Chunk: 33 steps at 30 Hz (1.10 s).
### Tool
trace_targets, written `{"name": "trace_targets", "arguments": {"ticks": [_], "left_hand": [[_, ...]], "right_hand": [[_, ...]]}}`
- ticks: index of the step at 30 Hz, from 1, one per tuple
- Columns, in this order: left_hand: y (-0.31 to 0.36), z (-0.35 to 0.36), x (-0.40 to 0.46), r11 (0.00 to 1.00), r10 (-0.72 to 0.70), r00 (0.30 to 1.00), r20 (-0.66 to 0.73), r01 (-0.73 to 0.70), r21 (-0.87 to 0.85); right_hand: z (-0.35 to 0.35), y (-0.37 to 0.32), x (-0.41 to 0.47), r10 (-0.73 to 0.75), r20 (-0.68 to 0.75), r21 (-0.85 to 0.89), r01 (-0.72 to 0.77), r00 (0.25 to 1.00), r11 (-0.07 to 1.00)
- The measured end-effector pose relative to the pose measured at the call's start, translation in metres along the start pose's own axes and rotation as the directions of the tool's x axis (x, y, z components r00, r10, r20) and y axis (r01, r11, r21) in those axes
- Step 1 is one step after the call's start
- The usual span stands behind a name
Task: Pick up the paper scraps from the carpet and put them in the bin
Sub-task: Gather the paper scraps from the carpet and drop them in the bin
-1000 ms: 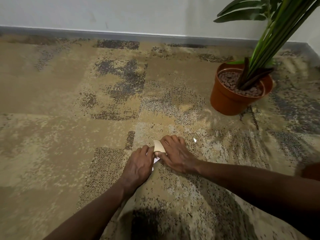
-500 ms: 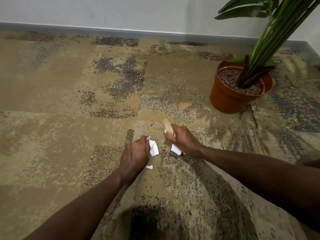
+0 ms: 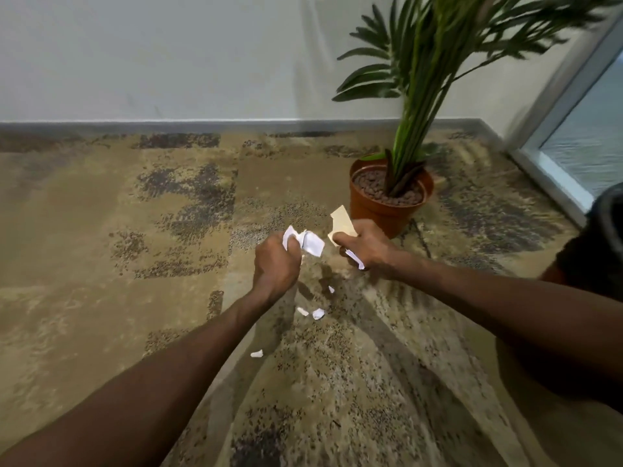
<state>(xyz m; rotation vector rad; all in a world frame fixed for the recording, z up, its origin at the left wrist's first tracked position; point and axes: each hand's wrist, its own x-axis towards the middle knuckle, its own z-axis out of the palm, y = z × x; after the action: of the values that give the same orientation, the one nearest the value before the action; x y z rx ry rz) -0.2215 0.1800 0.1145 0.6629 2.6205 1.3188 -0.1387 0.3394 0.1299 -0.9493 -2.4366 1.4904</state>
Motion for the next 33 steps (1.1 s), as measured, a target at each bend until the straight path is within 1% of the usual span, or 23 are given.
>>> {"name": "trace_targets", "arguments": {"ticks": [4,7,9,13,15,17,19,21,23,25,27,29,31,33], "left_hand": [[0.073,0.009,0.008,0.986,0.034,0.999,0.025,-0.030,-0.164],[0.129,0.022,0.010,0.944,0.059,0.993,0.101,-0.023,-0.330],[0.167,0.033,0.008,0.915,0.090,0.984,0.151,-0.022,-0.403],[0.240,0.063,-0.008,0.892,0.220,0.959,0.178,-0.124,-0.434],[0.276,0.080,-0.021,0.874,0.262,0.944,0.199,-0.144,-0.464],[0.307,0.097,-0.036,0.884,0.306,0.924,0.231,-0.186,-0.429],[0.331,0.112,-0.052,0.880,0.360,0.903,0.234,-0.245,-0.406],[0.350,0.126,-0.066,0.868,0.407,0.878,0.250,-0.288,-0.405],[0.362,0.143,-0.079,0.873,0.439,0.851,0.288,-0.328,-0.361],[0.368,0.159,-0.088,0.871,0.477,0.809,0.344,-0.380,-0.312],[0.371,0.170,-0.095,0.847,0.530,0.756,0.383,-0.459,-0.266],[0.373,0.179,-0.099,0.820,0.558,0.691,0.459,-0.542,-0.182],[0.377,0.184,-0.101,0.787,0.551,0.616,0.563,-0.608,-0.105],[0.381,0.185,-0.099,0.748,0.531,0.501,0.684,-0.657,-0.099]], "right_hand": [[-0.051,-0.031,-0.021,-0.034,-0.157,0.094,0.049,0.987,0.994],[-0.092,-0.050,-0.038,-0.013,-0.264,0.194,0.066,0.964,0.979],[-0.121,-0.058,-0.054,0.002,-0.311,0.276,0.088,0.950,0.957],[-0.180,-0.059,-0.087,0.060,-0.426,0.373,0.115,0.903,0.921],[-0.210,-0.053,-0.104,0.073,-0.519,0.340,0.127,0.852,0.932],[-0.239,-0.043,-0.121,0.068,-0.600,0.296,0.142,0.797,0.945],[-0.267,-0.031,-0.138,0.062,-0.645,0.282,0.162,0.762,0.946],[-0.290,-0.020,-0.153,0.079,-0.685,0.213,0.096,0.724,0.972],[-0.308,-0.007,-0.167,0.110,-0.715,0.156,0.004,0.690,0.988],[-0.319,0.007,-0.179,0.146,-0.736,0.111,-0.095,0.661,0.989],[-0.326,0.019,-0.189,0.168,-0.739,0.053,-0.192,0.652,0.980],[-0.330,0.030,-0.195,0.182,-0.744,-0.024,-0.298,0.643,0.954],[-0.334,0.041,-0.198,0.207,-0.734,-0.110,-0.413,0.647,0.904],[-0.338,0.050,-0.199,0.258,-0.711,-0.162,-0.510,0.654,0.845]]}}
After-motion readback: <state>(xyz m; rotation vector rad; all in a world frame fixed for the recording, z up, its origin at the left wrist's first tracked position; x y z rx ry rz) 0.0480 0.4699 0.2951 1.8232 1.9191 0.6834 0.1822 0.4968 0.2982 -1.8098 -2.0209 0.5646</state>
